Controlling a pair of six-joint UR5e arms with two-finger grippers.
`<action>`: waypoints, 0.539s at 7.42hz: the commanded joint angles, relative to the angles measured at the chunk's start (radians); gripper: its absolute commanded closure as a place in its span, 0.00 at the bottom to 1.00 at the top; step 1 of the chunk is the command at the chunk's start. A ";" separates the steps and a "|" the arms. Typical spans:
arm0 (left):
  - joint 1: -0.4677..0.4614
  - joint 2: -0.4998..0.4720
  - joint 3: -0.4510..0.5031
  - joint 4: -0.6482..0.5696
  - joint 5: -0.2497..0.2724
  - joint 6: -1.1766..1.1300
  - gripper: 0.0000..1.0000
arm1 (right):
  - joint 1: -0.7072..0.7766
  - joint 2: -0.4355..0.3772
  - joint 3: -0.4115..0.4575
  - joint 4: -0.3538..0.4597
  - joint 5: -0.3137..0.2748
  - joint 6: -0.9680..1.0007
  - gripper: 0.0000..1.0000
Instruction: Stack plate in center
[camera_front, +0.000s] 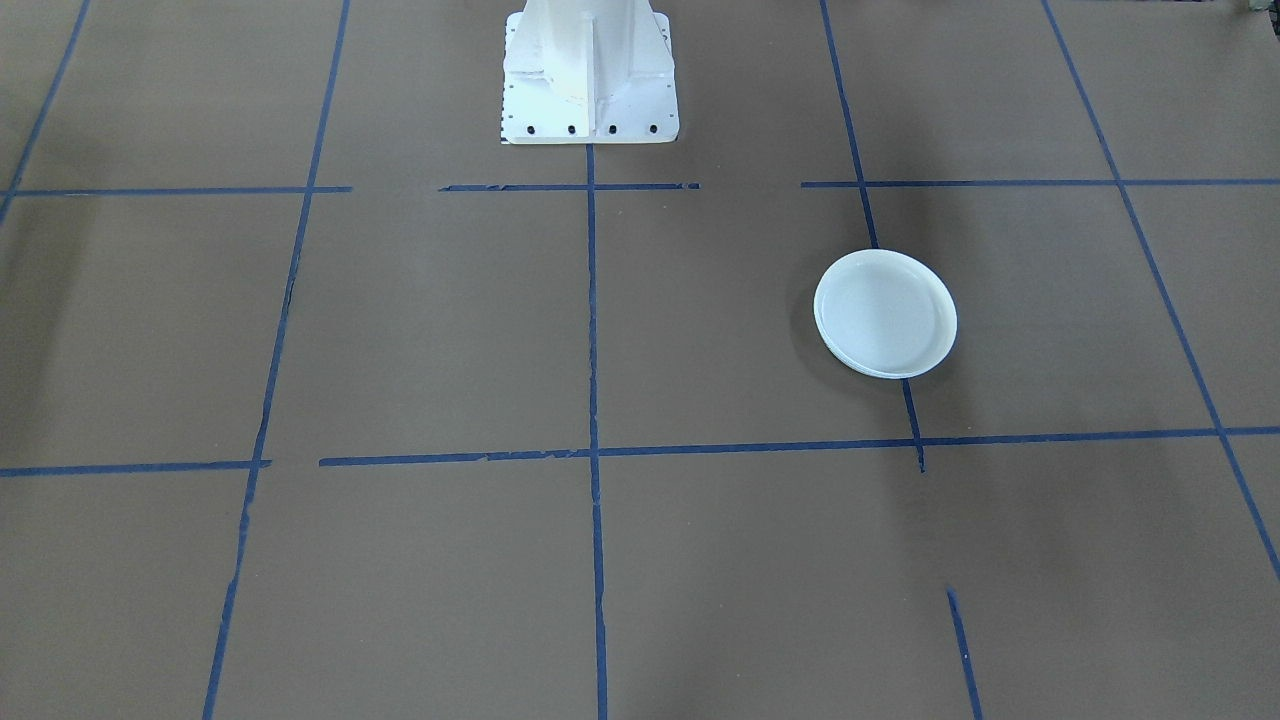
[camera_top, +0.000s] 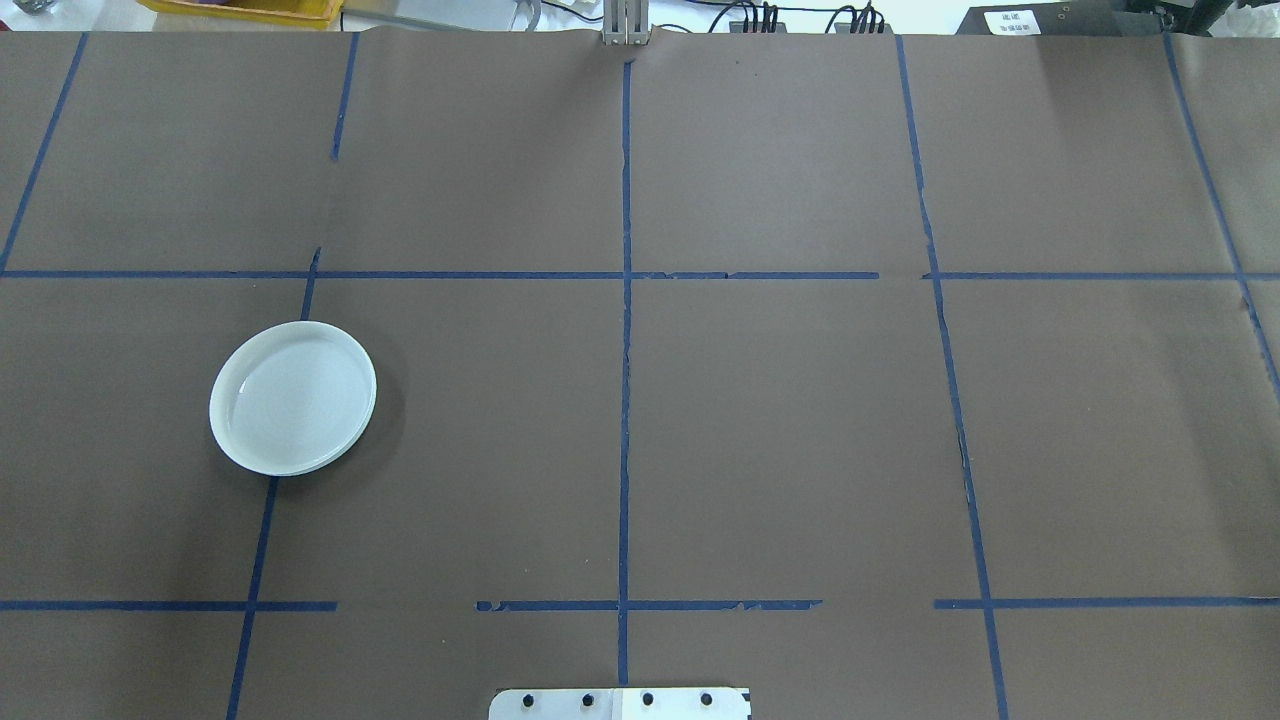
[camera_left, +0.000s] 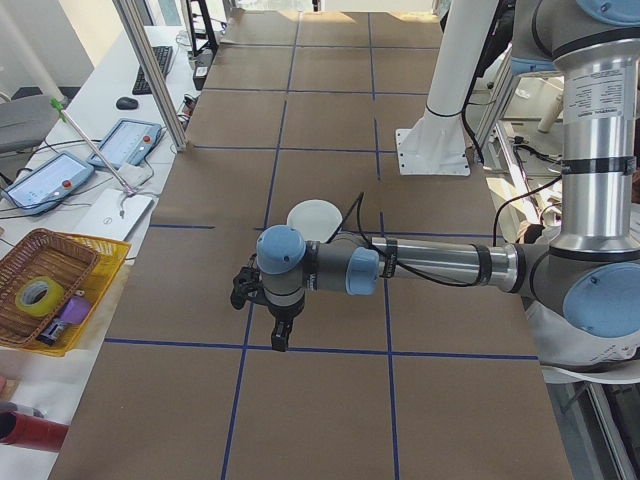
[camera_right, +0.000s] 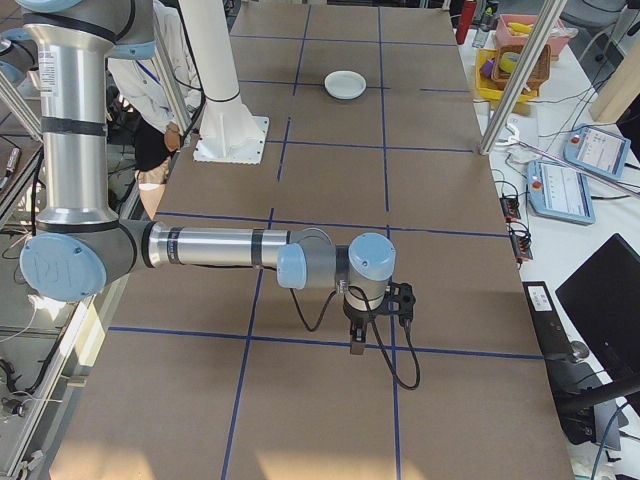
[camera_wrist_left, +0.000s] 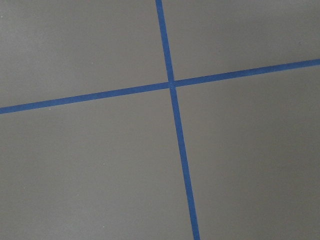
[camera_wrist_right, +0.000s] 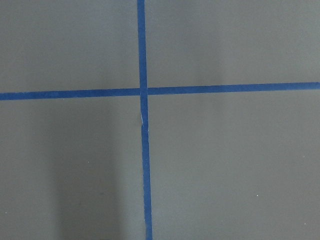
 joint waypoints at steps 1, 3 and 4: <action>-0.013 0.017 -0.006 0.002 -0.006 0.014 0.00 | 0.000 0.000 0.000 0.000 -0.001 -0.001 0.00; -0.015 0.026 0.020 0.002 0.004 0.012 0.00 | 0.000 0.000 0.000 0.000 0.001 0.000 0.00; -0.013 0.023 0.020 0.000 0.004 0.011 0.00 | 0.000 0.000 0.000 0.000 0.001 -0.001 0.00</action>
